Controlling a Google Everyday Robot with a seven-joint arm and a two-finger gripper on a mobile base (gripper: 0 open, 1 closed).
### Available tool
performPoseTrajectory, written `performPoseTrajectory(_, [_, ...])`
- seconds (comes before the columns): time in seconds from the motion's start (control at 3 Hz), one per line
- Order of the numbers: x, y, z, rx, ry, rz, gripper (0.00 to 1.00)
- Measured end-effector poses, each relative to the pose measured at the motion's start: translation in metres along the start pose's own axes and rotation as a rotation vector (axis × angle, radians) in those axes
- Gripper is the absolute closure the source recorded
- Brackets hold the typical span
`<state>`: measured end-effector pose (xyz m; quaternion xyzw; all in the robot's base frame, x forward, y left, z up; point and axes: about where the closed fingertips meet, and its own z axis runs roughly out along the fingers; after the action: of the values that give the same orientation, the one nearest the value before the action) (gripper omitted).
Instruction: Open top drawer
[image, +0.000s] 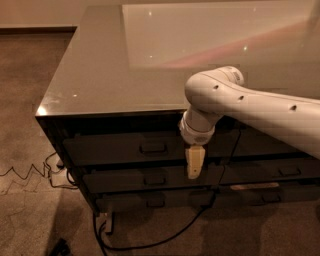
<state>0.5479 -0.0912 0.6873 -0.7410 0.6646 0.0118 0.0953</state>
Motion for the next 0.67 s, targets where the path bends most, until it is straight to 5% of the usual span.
performPoseTrajectory(0.33, [0.0204,-0.0166,0.0023,0.001,0.011,0.069,0.0])
performPoseTrajectory(0.67, [0.0153,-0.0102,0.0071,-0.009,0.002,0.059,0.0])
